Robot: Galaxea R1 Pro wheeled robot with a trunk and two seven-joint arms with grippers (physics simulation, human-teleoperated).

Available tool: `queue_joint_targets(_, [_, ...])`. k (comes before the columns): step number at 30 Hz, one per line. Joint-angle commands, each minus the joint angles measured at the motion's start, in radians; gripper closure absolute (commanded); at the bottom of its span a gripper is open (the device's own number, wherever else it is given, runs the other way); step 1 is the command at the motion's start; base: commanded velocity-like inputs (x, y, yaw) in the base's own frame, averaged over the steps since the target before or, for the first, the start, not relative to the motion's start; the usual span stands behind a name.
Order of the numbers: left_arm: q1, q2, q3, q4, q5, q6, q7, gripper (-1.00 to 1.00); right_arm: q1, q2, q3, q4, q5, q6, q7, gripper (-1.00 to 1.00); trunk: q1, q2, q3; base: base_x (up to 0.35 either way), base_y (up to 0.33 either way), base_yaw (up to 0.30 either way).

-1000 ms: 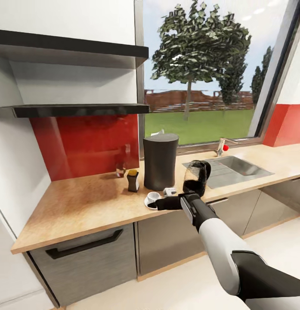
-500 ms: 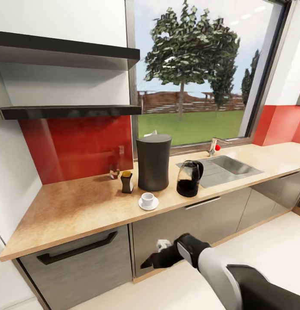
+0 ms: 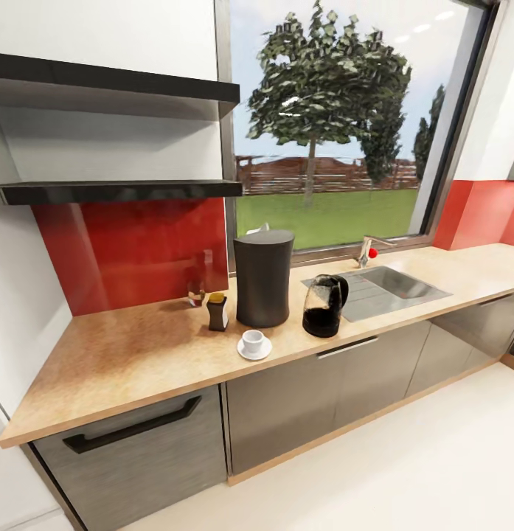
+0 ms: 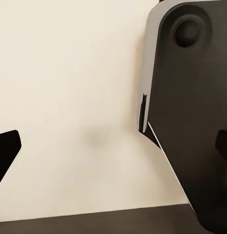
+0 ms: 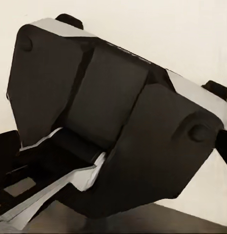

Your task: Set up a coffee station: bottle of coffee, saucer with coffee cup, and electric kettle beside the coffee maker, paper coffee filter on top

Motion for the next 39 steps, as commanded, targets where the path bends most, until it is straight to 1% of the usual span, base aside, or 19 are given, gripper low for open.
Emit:
queue_joint_targets(1, [0.0, -0.001, 0.004, 0.0, 0.0, -0.001, 0.002, -1.0, 0.016, 0.005, -0.013, -0.003, 0.005, -0.001, -0.07, -1.0, 0.0, -0.001, 0.0, 0.0, 0.0, 0.0])
queue_joint_targets(3, [0.0, -0.003, 0.002, 0.0, 0.0, -0.001, 0.002, -1.0, 0.026, 0.017, -0.028, -0.004, -0.023, -0.006, -0.159, -1.0, 0.0, -0.001, 0.0, 0.0, 0.0, 0.0])
queue_joint_targets(4, [0.0, -0.003, 0.002, 0.0, 0.0, -0.001, 0.002, -1.0, 0.027, 0.021, -0.034, -0.004, -0.039, -0.006, -0.183, -1.0, 0.0, -0.001, 0.0, 0.0, 0.0, 0.0])
queue_joint_targets(6, [0.0, -0.004, 0.002, 0.0, 0.0, 0.0, 0.002, -1.0, 0.031, 0.031, -0.058, -0.003, -0.108, -0.008, -0.27, -1.0, 0.0, -0.001, 0.0, 0.0, 0.0, 0.0])
queue_joint_targets(7, [0.0, -0.004, 0.002, 0.0, 0.0, 0.0, 0.002, -1.0, 0.033, 0.035, -0.07, -0.003, -0.165, -0.008, -0.344, -1.0, 0.0, -0.001, 0.0, 0.0, 0.0, 0.0])
queue_joint_targets(8, [0.0, -0.004, 0.002, 0.001, 0.001, 0.0, 0.002, -1.0, 0.034, 0.039, -0.081, -0.003, -0.254, -0.009, -0.464, -1.0, 0.0, -0.001, 0.0, 0.0, 0.0, 0.0])
queue_joint_targets(10, [0.001, -0.003, 0.004, 0.001, 0.003, -0.001, 0.002, -1.0, 0.035, 0.048, -0.087, -0.002, -0.352, -0.009, -0.585, -1.0, 0.0, -0.001, 0.0, 0.0, 0.0, 0.0])
queue_joint_targets(11, [0.001, -0.003, 0.005, 0.002, 0.004, 0.0, 0.002, -1.0, 0.035, 0.053, -0.088, -0.002, -0.381, -0.008, -0.617, -1.0, 0.0, -0.001, 0.0, 0.0, 0.0, 0.0])
queue_joint_targets(13, [0.001, -0.002, 0.008, 0.002, 0.006, 0.0, 0.002, -1.0, 0.036, 0.06, -0.09, -0.002, -0.411, -0.007, -0.651, -1.0, 0.0, -0.001, 0.0, 0.0, 0.0, 0.0])
queue_joint_targets(17, [0.001, -0.003, 0.012, 0.002, 0.008, 0.0, 0.002, -1.0, 0.036, 0.065, -0.091, -0.002, -0.429, -0.008, -0.673, -1.0, 0.0, -0.001, 0.0, 0.0, 0.0, 0.0])
queue_joint_targets(19, [0.001, -0.003, 0.014, 0.002, 0.01, 0.0, 0.002, -1.0, 0.036, 0.076, -0.091, -0.004, -0.435, -0.012, -0.678, -1.0, 0.0, -0.001, 0.0, 0.0, 0.0, 0.0])
queue_joint_targets(23, [0.001, -0.002, 0.015, 0.002, 0.011, -0.001, 0.002, -1.0, 0.036, 0.077, -0.092, -0.006, -0.437, -0.017, -0.679, -1.0, 0.0, -0.001, 0.0, 0.0, 0.0, 0.0])
queue_joint_targets(26, [0.001, -0.002, 0.015, 0.002, 0.012, -0.001, 0.002, -1.0, 0.036, 0.07, -0.091, -0.007, -0.435, -0.104, -0.679, -1.0, 0.0, -0.001, 0.0, 0.0, 0.0, 0.0])
queue_joint_targets(27, [0.001, -0.002, 0.015, 0.002, 0.011, -0.001, 0.002, -1.0, 0.036, 0.065, -0.091, -0.008, -0.435, -0.169, -0.679, -1.0, 0.0, -0.001, 0.0, 0.0, 0.0, 0.0])
queue_joint_targets(30, [0.001, -0.003, 0.015, 0.002, 0.011, 0.0, 0.002, -1.0, 0.036, 0.054, -0.091, -0.008, -0.435, -0.267, -0.679, -1.0, 0.0, -0.001, 0.0, 0.0, 0.0, 0.0])
queue_joint_targets(32, [0.001, -0.003, 0.015, 0.002, 0.011, 0.0, 0.002, -1.0, 0.036, 0.045, -0.091, -0.008, -0.434, -0.371, -0.679, -1.0, 0.0, -0.001, 0.0, 0.0, 0.0, 0.0])
queue_joint_targets(33, [0.001, -0.003, 0.015, 0.002, 0.011, 0.0, 0.002, -1.0, 0.036, 0.041, -0.091, -0.008, -0.434, -0.398, -0.679, -1.0, 0.0, -0.001, 0.0, 0.0, 0.0, 0.0])
queue_joint_targets(36, [0.001, -0.007, 0.014, 0.002, 0.007, 0.001, 0.002, -1.0, 0.036, 0.033, -0.091, -0.007, -0.434, -0.438, -0.679, -1.0, 0.0, -0.001, 0.0, 0.0, 0.0, 0.0])
queue_joint_targets(39, [0.001, -0.008, 0.011, 0.003, 0.005, 0.002, 0.002, -1.0, 0.036, 0.031, -0.091, -0.006, -0.434, -0.444, -0.679, -1.0, 0.0, -0.001, 0.0, 0.0, 0.0, 0.0])
